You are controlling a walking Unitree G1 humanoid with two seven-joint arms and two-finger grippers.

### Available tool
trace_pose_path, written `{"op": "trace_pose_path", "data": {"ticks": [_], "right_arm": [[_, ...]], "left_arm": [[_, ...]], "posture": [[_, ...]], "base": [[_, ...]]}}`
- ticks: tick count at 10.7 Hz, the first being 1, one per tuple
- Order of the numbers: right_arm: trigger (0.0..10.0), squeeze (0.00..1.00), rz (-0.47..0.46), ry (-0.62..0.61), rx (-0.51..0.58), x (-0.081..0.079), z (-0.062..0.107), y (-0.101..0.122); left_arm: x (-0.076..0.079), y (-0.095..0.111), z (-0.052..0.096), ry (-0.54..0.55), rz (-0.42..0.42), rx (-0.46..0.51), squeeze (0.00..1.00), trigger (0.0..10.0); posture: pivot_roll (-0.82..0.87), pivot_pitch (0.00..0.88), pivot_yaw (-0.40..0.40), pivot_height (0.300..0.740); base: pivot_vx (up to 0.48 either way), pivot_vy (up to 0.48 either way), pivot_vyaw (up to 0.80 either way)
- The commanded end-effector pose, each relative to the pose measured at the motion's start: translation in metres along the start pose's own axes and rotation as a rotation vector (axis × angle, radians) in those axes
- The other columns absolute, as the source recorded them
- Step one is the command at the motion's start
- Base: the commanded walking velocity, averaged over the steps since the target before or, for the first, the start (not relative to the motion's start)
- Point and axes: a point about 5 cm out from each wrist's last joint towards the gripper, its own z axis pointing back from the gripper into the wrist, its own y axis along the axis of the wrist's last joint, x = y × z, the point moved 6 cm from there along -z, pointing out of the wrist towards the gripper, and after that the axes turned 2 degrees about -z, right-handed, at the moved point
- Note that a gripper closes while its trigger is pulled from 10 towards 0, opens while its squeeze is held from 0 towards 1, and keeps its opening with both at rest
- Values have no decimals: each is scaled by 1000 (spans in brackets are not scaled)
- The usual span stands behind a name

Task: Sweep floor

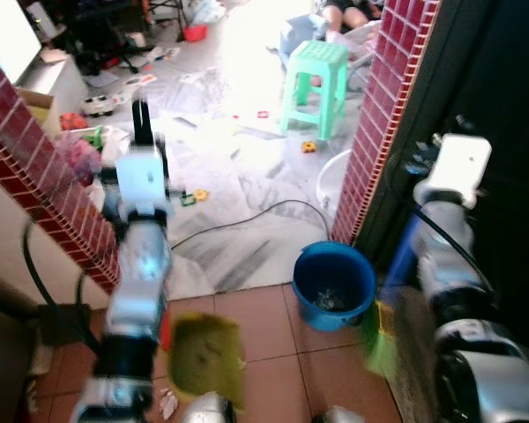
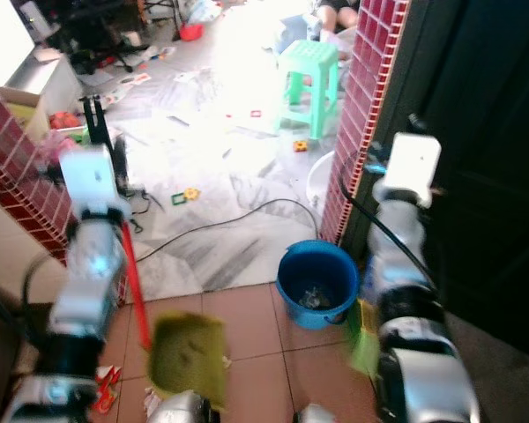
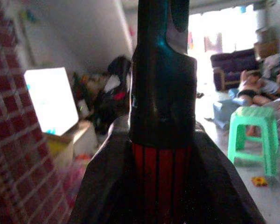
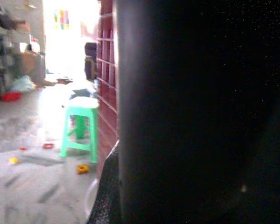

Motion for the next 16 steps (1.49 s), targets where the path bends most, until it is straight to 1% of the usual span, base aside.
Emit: {"op": "trace_pose_path", "data": {"ticks": [1,3,4,5,6,7,8,9,10,11,12,13,14,15,16], "right_arm": [[10000,0,-14,-1,46,-2,-4,13],[10000,0,-38,11,35,-4,0,6],[10000,0,-33,22,18,-4,1,2],[10000,0,-60,27,3,-4,2,-2],[10000,0,-89,35,-24,-6,4,-8],[10000,0,-108,58,-37,-10,6,-12],[10000,0,-120,83,-41,-16,8,-14],[10000,0,-128,106,-46,-20,10,-15],[10000,0,-125,127,-61,-22,16,-20],[10000,0,-114,135,-76,-20,19,-26],[10000,0,-99,145,-86,-19,23,-30],[10000,0,-82,151,-96,-17,25,-33],[10000,0,-72,156,-104,-15,26,-35],[10000,0,-58,160,-110,-13,26,-37],[10000,0,-39,170,-117,-12,27,-39]], "left_arm": [[-12,3,-1,44,17,9,0,10000],[-19,-10,5,72,28,-50,0,10000],[-19,-20,8,95,21,-106,0,10000],[-19,-25,10,119,31,-137,0,10000],[-17,-28,13,121,46,-151,0,10000],[-16,-34,17,147,84,-192,0,10000],[-13,-40,22,141,105,-224,0,10000],[-8,-45,28,110,98,-257,0,10000],[-3,-59,41,63,96,-357,0,10000],[-3,-66,49,40,73,-414,0,10000],[-1,-74,56,12,78,-493,0,10000],[3,-75,60,-40,110,-545,0,10000],[1,-76,62,-47,84,-598,0,10000],[3,-77,66,-69,133,-673,0,10000],[5,-80,75,-80,202,-749,0,10000]], "posture": [[-53,0,50,740],[-59,0,52,740],[-61,0,51,740],[-62,0,50,740],[-62,0,49,740],[-61,0,49,740],[-62,0,49,740],[-62,0,47,740],[-59,0,48,740],[-58,0,47,740],[-60,0,50,740],[-60,0,50,740],[-58,0,53,740],[-49,0,55,740],[-50,0,50,740]], "base": [[0,0,0],[0,0,0],[0,0,0],[0,0,0],[0,0,0],[0,0,0],[0,0,0],[0,0,0],[0,0,0],[0,0,0],[0,0,0],[0,0,0],[0,0,0],[0,0,0],[0,0,0]]}}
